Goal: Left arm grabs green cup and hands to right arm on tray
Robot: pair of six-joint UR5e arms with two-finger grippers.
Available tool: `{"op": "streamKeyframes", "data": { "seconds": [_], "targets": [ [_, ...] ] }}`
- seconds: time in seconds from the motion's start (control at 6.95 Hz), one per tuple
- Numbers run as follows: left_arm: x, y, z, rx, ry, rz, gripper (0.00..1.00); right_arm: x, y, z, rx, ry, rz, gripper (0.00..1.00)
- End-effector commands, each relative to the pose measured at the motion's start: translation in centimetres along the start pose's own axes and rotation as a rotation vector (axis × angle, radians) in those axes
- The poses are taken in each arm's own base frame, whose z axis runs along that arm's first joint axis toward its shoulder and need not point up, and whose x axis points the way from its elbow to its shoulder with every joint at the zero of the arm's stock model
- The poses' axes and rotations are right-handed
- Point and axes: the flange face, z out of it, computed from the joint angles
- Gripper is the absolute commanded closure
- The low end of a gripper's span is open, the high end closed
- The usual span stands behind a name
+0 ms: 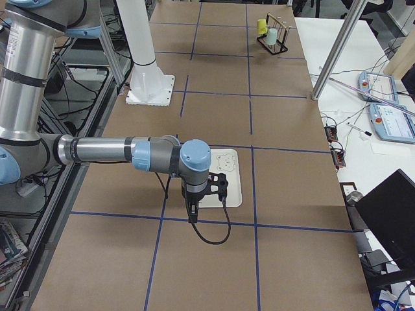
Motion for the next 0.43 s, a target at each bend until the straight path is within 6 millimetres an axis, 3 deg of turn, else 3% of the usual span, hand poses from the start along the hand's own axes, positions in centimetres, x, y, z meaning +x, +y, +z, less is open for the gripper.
{"op": "streamKeyframes", "data": {
  "seconds": [0.0,0.29],
  "targets": [
    [0.00,-0.12,0.01,0.005,0.001,0.015,0.00,0.10,-0.08,0.14,0.006,-0.003,-0.006,0.00],
    [0.29,0.20,-0.29,0.012,0.000,0.021,0.00,-0.06,-0.17,0.04,0.010,-0.010,-0.005,0.00]
  ]
}}
